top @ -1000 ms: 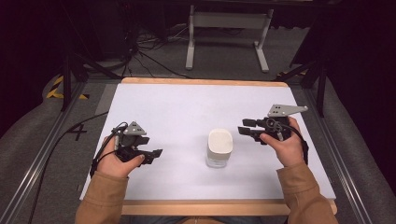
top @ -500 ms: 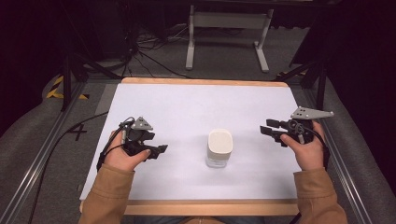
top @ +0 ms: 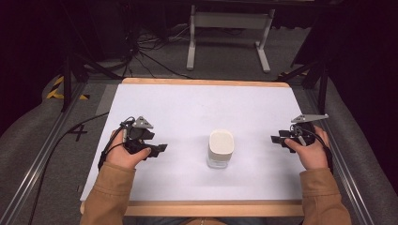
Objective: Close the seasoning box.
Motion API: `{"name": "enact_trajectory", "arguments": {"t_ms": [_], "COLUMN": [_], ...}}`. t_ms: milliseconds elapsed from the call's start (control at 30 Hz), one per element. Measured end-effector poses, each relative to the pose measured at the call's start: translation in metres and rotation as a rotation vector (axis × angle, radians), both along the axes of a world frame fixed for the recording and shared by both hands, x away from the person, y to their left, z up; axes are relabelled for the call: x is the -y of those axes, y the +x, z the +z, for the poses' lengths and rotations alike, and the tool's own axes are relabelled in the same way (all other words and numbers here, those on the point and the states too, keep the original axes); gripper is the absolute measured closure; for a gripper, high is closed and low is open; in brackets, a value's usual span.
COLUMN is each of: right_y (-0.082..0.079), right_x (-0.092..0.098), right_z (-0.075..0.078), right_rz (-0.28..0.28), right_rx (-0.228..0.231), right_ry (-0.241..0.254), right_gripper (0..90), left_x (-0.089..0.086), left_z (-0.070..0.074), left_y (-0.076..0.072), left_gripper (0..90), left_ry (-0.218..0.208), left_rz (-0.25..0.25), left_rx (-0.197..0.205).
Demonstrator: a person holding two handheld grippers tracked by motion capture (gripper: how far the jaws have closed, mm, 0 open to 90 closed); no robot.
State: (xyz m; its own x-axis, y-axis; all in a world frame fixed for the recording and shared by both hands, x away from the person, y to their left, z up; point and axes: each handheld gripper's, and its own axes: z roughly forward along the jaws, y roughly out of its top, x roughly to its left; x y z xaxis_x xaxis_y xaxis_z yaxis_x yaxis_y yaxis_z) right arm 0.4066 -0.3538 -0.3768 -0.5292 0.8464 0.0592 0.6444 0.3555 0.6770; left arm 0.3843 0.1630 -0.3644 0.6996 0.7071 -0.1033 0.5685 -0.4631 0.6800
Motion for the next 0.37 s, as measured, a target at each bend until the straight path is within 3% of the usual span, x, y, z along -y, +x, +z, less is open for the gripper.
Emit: {"name": "enact_trajectory", "arguments": {"t_ms": [233,367], "right_y": [0.006,0.003], "right_x": [-0.003,-0.004], "right_z": [-0.019,-0.016], "right_rz": [0.019,0.033], "right_rx": [-0.134,-0.095], "right_ry": [-0.071,-0.045], "right_gripper": [50.6,49.8], "left_x": [0.0,0.003], "left_z": [0.0,0.001], "left_y": [0.002,0.003], "left_gripper": [33.4,33.4], "left_ry": [0.006,-0.003], "left_rz": [-0.014,-0.013], "left_rx": [0.001,-0.001]}}
